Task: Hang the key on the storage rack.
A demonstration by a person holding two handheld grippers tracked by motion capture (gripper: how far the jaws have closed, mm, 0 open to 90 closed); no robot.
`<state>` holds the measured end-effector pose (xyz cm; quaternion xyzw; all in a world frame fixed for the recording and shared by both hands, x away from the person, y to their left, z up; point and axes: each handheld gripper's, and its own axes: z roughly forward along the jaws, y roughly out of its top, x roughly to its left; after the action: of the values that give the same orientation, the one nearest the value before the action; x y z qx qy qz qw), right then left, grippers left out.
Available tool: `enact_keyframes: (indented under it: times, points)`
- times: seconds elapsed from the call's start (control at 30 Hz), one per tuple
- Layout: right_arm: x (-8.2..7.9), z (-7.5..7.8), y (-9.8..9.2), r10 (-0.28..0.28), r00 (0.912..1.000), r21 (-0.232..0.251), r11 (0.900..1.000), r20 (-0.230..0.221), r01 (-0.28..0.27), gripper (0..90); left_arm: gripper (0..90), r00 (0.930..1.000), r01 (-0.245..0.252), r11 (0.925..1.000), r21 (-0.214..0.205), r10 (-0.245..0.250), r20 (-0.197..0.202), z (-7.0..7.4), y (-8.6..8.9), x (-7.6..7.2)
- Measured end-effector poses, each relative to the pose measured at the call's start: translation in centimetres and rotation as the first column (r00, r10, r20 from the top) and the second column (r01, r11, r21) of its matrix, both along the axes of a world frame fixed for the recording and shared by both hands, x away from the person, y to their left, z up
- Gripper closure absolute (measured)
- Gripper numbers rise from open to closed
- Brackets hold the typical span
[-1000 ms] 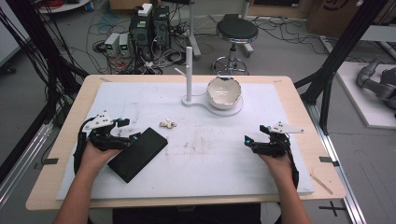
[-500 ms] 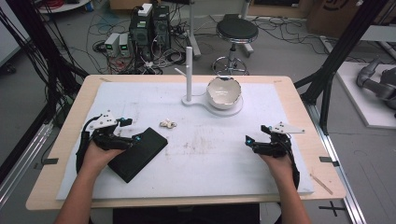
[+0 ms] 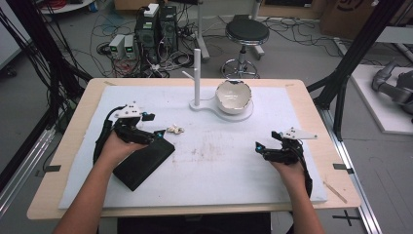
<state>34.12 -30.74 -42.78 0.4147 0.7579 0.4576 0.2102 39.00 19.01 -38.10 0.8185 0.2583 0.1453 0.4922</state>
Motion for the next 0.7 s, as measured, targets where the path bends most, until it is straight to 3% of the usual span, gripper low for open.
enact_keyframes:
  times: [0.27, 0.47, 0.7]
  points:
    - [0.0, 0.0, 0.1, 0.008, 1.0, -0.002, 1.0, -0.002, -0.008, 15.9, 22.0, 0.9982, 0.037, 0.9961, 0.081, -0.033, -0.05, -0.4, -3.3, 3.1]
    - [0.1, 0.0, 0.0, 0.005, 1.0, 0.001, 1.0, -0.004, -0.005, 15.9, 23.0, 0.9947, 0.043, 0.9913, 0.124, -0.031, -0.098, -1.4, -5.5, 5.2]
    - [0.1, -0.1, 0.0, 0.003, 1.0, 0.006, 1.0, -0.005, -0.003, 15.9, 37.3, 0.9897, 0.068, 0.9788, 0.193, -0.041, -0.137, -2.9, -6.7, 6.5]
